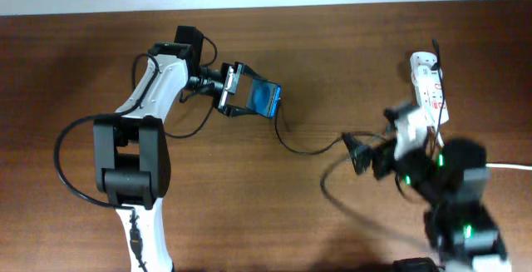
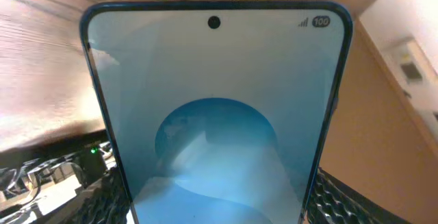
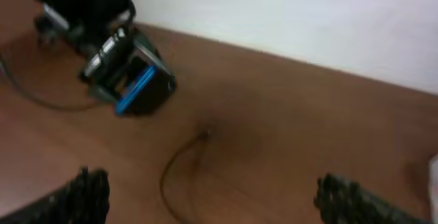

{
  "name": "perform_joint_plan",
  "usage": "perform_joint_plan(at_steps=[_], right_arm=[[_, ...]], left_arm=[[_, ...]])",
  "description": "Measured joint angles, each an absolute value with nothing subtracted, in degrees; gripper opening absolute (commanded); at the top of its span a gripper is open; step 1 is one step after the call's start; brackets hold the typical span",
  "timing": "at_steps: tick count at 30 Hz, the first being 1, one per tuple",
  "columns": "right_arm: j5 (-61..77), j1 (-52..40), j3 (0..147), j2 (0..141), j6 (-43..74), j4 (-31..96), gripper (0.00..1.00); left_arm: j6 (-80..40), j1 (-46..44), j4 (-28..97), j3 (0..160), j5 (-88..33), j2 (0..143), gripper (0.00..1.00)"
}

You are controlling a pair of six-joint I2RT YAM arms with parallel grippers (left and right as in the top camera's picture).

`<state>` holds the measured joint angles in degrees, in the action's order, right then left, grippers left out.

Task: Plug charger to phone and switch on socket

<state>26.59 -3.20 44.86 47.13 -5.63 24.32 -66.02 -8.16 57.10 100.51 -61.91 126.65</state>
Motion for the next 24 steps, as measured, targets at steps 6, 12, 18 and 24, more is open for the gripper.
perform_joint_plan(at_steps=[6, 12, 18, 24], right_arm=[[34.87, -3.07, 73.76, 74.50, -5.02, 43.79, 0.98], [46.09, -3.20, 78.06, 86.30, -1.98, 38.52, 0.79], [40.66, -11.64, 78.13, 93.54, 11.64, 34.41, 0.70], [24.62, -21.78, 78.13, 95.96, 25.96, 32.88, 0.67]], left_arm=[[-70.78, -8.16, 54.54, 100.60, -57.28, 126.67, 0.00], [-73.34, -8.16, 54.57, 100.62, -53.39, 126.67, 0.00], [-75.31, -8.29, 54.54, 100.64, -52.36, 126.67, 0.00], [-76.16, -11.60, 54.54, 100.64, -47.77, 126.67, 0.00]])
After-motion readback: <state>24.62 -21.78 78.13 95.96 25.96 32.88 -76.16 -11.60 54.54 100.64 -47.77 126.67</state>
